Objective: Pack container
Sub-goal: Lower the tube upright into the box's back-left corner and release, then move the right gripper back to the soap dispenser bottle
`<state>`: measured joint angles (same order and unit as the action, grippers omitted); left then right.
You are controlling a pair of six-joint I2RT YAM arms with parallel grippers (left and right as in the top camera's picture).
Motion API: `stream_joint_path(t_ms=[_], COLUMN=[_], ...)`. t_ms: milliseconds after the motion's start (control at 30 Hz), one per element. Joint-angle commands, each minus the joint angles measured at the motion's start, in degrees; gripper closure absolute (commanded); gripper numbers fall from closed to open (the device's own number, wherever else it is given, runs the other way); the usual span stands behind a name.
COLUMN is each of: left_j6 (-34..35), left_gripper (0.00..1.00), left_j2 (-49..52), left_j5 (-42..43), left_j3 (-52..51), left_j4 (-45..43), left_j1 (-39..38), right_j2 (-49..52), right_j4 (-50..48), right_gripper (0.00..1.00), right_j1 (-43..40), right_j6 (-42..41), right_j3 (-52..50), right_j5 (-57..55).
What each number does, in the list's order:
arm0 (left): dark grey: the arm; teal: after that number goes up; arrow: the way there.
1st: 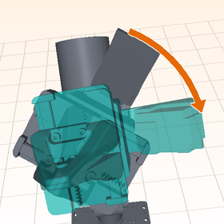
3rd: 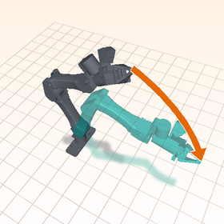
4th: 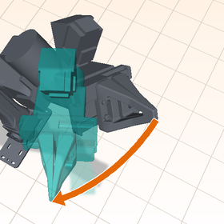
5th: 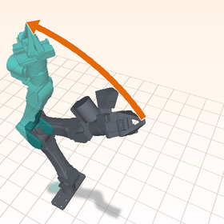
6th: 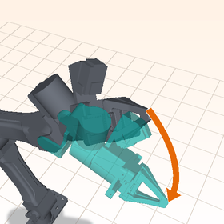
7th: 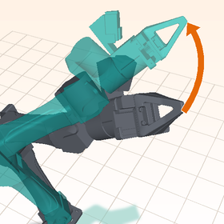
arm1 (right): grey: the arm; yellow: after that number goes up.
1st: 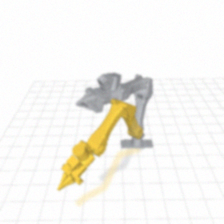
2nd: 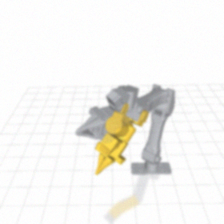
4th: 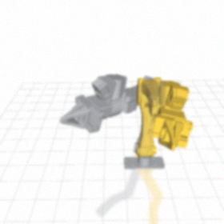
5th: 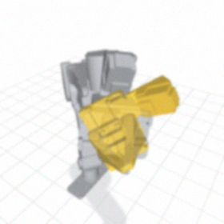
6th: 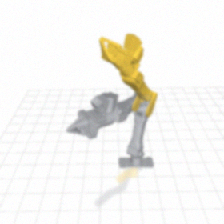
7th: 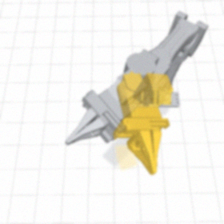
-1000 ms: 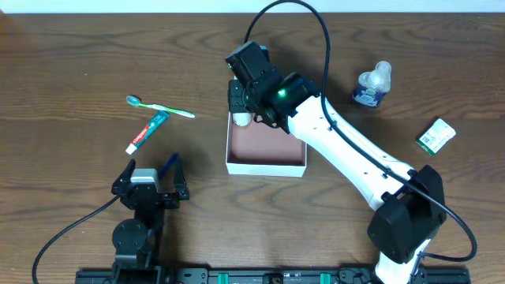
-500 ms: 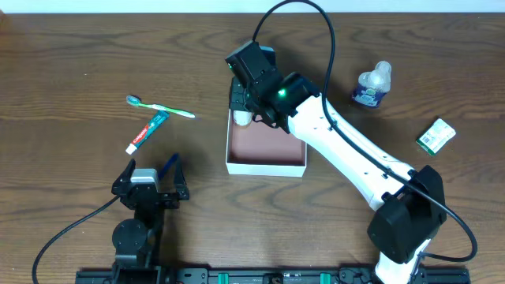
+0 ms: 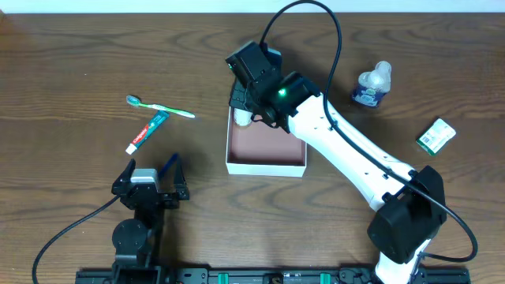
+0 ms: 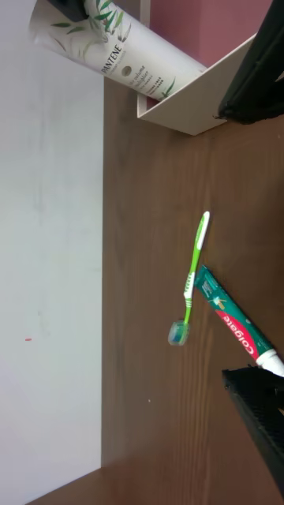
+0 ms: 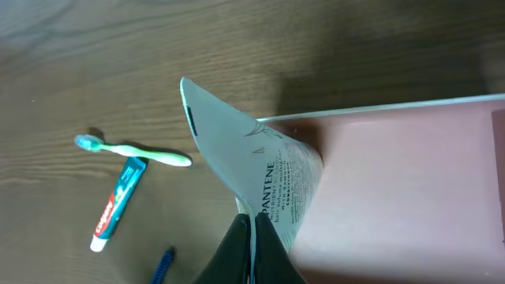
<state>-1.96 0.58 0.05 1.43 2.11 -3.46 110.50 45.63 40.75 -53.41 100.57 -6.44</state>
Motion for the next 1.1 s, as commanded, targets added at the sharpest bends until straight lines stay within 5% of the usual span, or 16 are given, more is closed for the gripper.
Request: stream_joint_path(t_ms=[0,133,200,600,833,1067], left_j6=[-0.79,-0.79,-0.79,-0.79,-0.79,-0.79], left_gripper=[0.02,0.02,0.02,0.02,0.02,0.02], left_j2=[-0.28,-0.31,-0.31,-0.31,-0.31,-0.31], left_j5=[-0.50,-0.50,-0.50,-0.50,-0.50,-0.50], left_j3=[-1.20,-1.20,-1.20,-1.20,-1.20,-1.20], left_j4=[2.12,2.12,2.12,2.12,2.12,2.12], left_j1=[0.28,0.28,0.28,0.28,0.28,0.28], right_j2=[-0.72,-0.72,-0.72,-3.13,-11.21,-19.67], right_j4=[1.05,1.07,1.11,0.85,2.36,11.63], right_gripper=[0.88,0.39,0.25,0.18,0.04,0.01], right_j1=[0.57,0.57,0.57,0.57,0.02,-5.03], right_j6=[-2.25,-0.15,0.70,8.00,16.02,20.68], right_j3=[0.66,0.66,0.66,0.83,1.05,1.05], right_j5=[0.17,0.24,0.26,2.01,1.81,-8.52])
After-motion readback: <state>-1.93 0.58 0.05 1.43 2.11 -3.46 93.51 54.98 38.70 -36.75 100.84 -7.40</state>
